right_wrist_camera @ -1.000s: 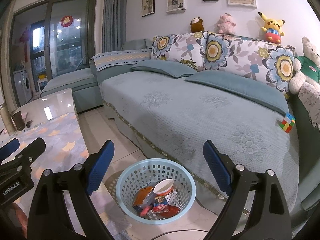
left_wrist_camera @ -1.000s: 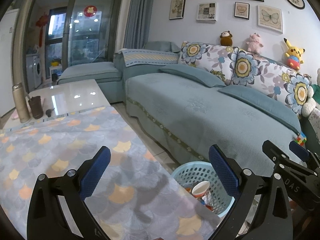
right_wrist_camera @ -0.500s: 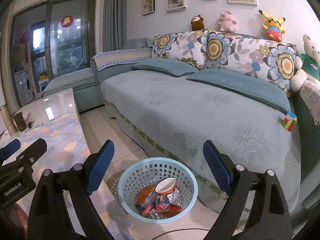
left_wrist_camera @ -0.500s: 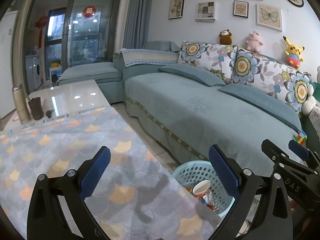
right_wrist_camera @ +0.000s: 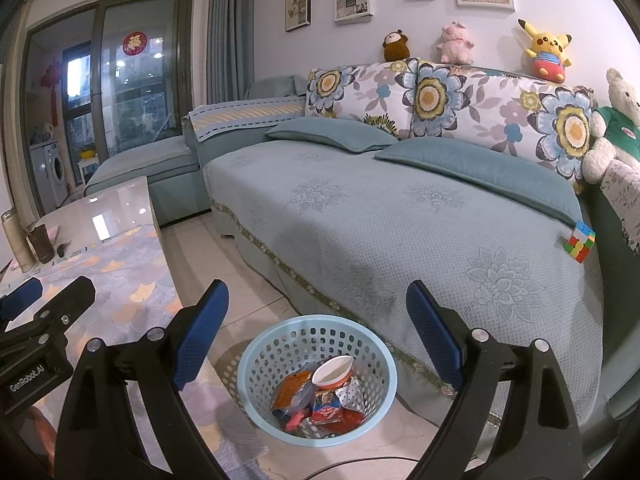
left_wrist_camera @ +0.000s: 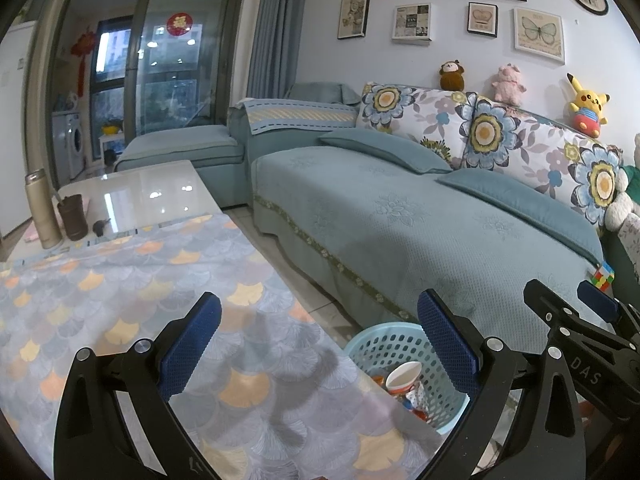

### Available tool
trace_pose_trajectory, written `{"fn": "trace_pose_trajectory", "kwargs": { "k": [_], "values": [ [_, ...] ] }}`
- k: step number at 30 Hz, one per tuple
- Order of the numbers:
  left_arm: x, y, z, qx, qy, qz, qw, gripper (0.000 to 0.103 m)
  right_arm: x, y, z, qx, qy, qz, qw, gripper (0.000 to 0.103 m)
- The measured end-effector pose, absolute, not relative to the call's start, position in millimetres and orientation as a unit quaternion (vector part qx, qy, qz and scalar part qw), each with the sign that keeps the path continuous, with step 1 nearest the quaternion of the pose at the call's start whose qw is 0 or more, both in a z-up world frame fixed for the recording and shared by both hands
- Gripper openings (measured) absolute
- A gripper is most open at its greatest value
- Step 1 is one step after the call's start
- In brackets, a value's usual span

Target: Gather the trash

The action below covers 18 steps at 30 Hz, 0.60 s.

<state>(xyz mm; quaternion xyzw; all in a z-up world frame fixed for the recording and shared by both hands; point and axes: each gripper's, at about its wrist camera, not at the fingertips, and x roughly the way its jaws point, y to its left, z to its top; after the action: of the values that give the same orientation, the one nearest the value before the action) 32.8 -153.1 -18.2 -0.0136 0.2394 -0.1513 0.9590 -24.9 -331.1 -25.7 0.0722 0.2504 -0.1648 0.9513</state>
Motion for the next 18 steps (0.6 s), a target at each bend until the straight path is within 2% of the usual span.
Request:
{"fn": "trace_pose_trajectory", "kwargs": {
  "k": [18],
  "values": [
    [29.8,-156.2,-14.6,-0.012,0.235,-0.138,0.962,0.095,-24.0,-329.2,-23.7,0.072,0.25,-0.164,0.951,0.086]
  ]
}}
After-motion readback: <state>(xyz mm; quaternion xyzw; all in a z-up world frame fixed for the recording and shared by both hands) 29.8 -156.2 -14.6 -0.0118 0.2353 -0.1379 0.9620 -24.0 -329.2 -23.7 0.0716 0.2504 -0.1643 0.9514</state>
